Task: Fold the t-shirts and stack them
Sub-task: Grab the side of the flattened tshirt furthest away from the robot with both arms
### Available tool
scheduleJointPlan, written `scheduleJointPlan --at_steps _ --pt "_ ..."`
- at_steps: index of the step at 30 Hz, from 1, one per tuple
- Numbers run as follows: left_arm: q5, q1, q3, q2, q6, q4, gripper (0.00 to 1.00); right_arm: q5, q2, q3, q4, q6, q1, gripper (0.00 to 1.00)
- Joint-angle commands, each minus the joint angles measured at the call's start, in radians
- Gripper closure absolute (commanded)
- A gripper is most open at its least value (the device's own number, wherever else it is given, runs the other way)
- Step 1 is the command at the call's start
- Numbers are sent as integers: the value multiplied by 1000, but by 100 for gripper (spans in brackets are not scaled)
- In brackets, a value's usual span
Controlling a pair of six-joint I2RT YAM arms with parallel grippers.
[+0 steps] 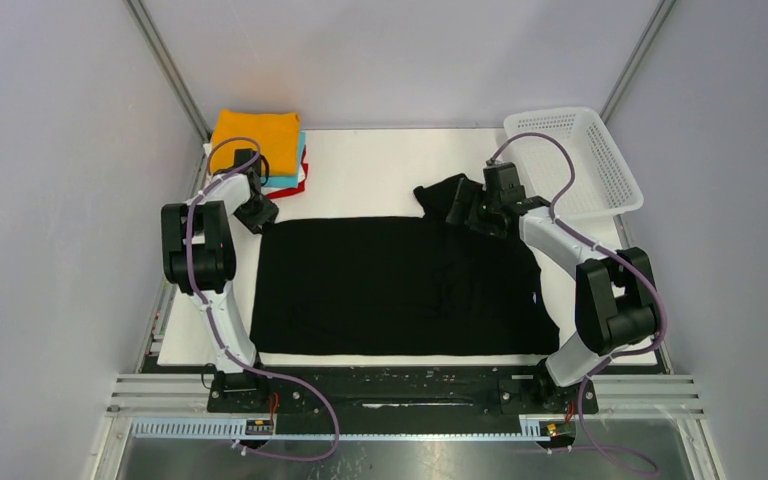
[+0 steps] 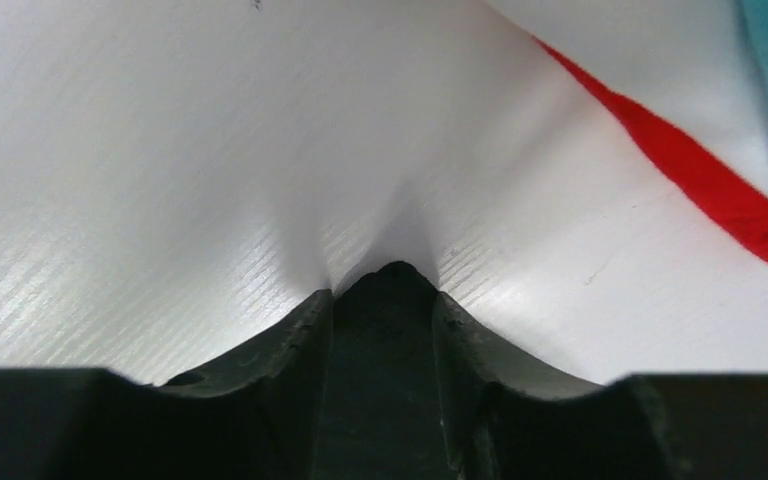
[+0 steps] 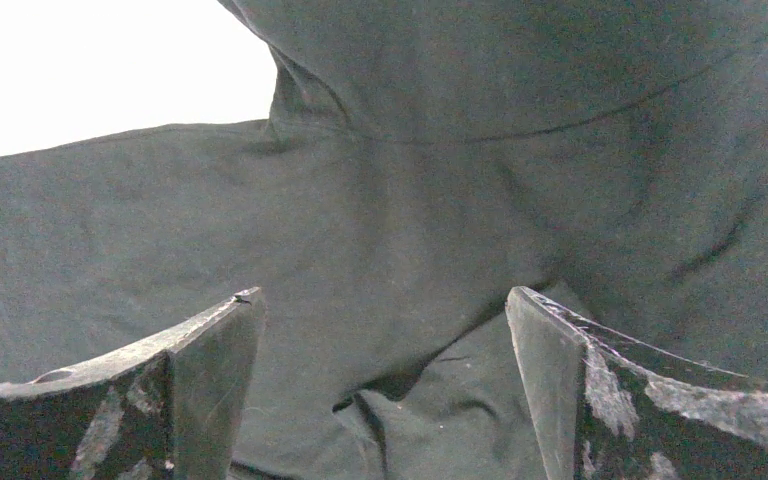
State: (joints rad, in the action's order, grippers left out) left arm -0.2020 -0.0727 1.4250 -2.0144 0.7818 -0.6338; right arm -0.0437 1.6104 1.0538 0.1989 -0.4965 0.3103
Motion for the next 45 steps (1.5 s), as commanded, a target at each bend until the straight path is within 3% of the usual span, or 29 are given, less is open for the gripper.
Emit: scheduleJointPlan --at_steps 1,2,3,4,10,21,29,40,45 --pt "-38 22 -3 -26 -28 -56 66 3 11 104 -26 66 -26 2" --pt "-38 25 -9 -23 -32 -56 77 -2 32 136 -26 75 -33 2" --pt "-41 28 -13 -16 -35 -55 93 -8 58 171 -21 77 -42 2" --pt "-44 29 -17 -11 -38 -55 100 -24 88 207 -20 78 -51 1" --pt "-62 31 -44 45 -58 -43 100 -125 332 499 68 107 -98 1" --pt "20 38 -142 145 -93 37 100 -26 671 932 275 78 -100 1" --pt "38 40 -168 175 -106 43 100 2 953 1369 517 52 -100 1" --pt "36 41 -185 214 -111 43 100 -181 994 1342 543 37 -104 1" --pt "41 41 -187 218 -109 42 100 -133 976 1332 605 113 -85 1"
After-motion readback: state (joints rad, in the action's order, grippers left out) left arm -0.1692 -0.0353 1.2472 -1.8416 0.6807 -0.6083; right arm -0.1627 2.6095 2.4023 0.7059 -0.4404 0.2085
